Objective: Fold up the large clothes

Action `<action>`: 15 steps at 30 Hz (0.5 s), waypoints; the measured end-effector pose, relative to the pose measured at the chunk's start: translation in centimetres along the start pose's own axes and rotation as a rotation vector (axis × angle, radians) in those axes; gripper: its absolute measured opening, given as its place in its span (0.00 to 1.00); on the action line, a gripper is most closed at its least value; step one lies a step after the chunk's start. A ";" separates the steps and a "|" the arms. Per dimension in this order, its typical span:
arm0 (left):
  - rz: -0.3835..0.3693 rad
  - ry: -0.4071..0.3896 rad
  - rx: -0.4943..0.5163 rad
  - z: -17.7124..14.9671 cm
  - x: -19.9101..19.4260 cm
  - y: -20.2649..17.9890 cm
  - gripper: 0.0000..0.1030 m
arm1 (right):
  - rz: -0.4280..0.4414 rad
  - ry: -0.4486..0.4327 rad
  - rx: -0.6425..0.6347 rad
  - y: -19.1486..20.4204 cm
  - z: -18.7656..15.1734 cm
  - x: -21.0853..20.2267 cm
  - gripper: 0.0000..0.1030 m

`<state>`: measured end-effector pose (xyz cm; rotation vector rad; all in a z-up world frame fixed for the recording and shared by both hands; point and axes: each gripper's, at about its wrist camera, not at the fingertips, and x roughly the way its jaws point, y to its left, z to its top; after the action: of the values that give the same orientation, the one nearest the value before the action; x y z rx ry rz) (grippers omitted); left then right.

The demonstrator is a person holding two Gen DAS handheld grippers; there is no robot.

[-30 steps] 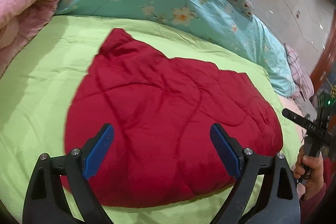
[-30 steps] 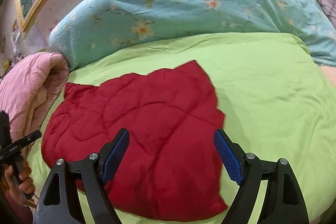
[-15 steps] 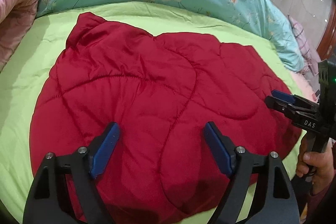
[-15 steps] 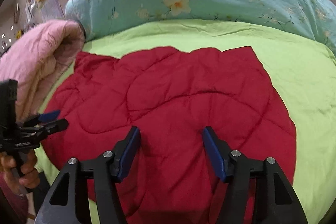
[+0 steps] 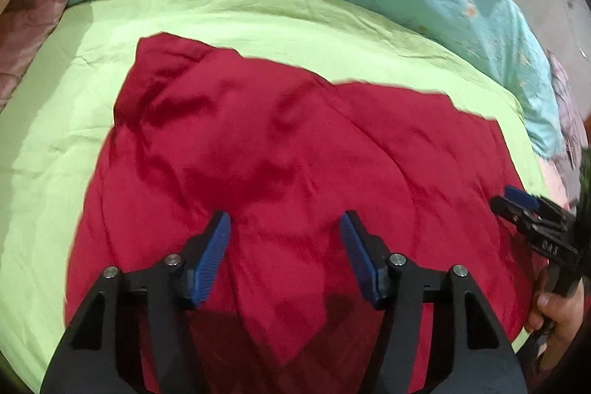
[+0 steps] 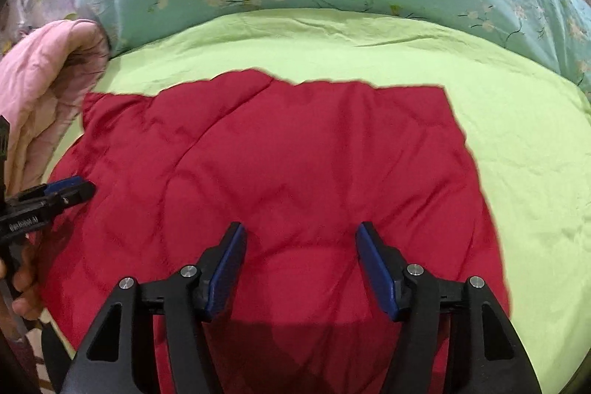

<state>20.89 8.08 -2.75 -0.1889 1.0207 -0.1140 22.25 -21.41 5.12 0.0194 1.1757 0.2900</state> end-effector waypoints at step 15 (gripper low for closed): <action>0.044 0.011 -0.212 2.2 5.1 6.6 0.60 | 0.027 -0.025 0.232 -6.8 -1.2 2.7 0.62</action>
<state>25.46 13.82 -7.23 -0.3587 1.0465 0.0340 23.61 -27.51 1.10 0.2417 1.1793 0.1752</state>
